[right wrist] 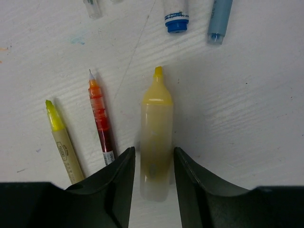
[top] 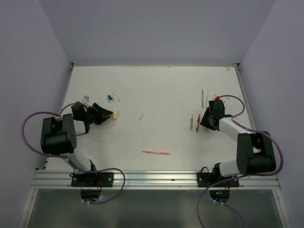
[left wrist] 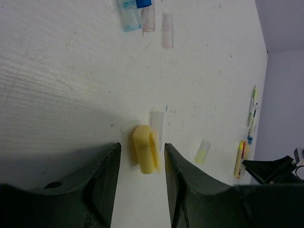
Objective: Open the pen caps
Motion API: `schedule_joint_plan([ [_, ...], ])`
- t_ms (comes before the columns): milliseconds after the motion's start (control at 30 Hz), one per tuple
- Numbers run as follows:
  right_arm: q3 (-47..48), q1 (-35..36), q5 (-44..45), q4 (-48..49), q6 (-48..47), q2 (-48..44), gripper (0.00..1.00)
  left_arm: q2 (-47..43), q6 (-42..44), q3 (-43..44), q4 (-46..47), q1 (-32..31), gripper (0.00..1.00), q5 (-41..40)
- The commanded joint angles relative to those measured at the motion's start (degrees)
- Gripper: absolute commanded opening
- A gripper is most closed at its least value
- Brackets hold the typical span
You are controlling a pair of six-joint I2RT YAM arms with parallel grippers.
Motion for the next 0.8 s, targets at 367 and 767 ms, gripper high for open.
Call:
schedule_joint_plan([
  [367, 0.5, 0.0, -0.8, -1.9, -0.6, -4.3, 0.48, -4.9, 1.3, -0.7, -0.9, 0.6, 0.47, -1.4],
  [767, 5.9, 5.7, -2.6, -11.4, -4.5, -14.1, 0.49, -22.4, 0.0, -6.6, -7.3, 0.6, 0.48, -0.3],
])
